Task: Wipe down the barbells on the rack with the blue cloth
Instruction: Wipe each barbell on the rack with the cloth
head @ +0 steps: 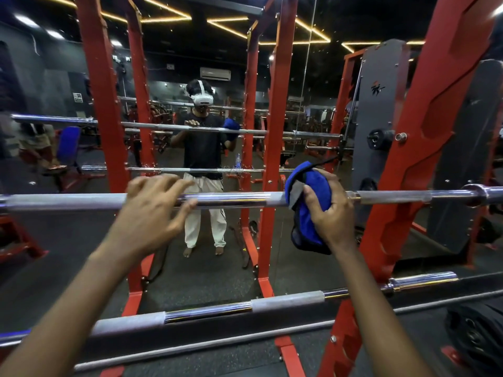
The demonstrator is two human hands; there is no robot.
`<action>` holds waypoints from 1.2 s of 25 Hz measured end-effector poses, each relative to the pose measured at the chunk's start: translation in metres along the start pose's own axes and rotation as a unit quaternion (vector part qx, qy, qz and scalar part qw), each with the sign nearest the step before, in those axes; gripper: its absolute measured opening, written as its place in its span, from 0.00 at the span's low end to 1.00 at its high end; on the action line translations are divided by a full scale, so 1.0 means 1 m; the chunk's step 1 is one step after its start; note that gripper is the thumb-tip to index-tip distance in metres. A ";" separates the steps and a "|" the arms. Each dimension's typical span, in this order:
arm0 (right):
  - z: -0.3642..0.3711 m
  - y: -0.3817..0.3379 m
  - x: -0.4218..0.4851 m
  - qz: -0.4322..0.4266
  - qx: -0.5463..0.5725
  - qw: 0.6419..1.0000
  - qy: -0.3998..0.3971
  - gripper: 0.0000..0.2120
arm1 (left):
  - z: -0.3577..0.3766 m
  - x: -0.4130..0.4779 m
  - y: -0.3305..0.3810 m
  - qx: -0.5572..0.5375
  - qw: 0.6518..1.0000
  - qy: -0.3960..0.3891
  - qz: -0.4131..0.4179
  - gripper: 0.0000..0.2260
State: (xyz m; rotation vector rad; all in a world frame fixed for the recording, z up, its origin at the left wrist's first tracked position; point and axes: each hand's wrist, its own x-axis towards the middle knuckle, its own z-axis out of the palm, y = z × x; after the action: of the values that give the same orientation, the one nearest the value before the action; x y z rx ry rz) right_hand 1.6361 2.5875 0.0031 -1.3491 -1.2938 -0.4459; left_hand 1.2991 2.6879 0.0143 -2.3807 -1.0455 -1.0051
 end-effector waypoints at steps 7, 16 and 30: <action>0.093 -0.105 -0.031 -0.110 -0.018 0.993 -0.032 0.27 | -0.014 -0.024 -0.057 0.106 0.994 -0.005 -0.042 0.23; 0.069 -0.075 -0.009 0.049 -0.039 0.994 0.091 0.22 | -0.017 -0.061 -0.101 0.117 0.991 0.039 -0.053 0.22; 0.132 -0.125 -0.081 0.075 0.044 0.977 0.193 0.27 | -0.012 -0.064 -0.100 0.096 0.991 0.080 -0.050 0.20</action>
State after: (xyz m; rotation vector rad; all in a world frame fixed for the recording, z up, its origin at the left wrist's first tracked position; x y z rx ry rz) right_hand 1.4490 2.6354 -0.0454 -1.2039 -0.8747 -0.5098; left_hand 1.1882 2.7156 -0.0206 -2.0751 -1.1541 -1.0590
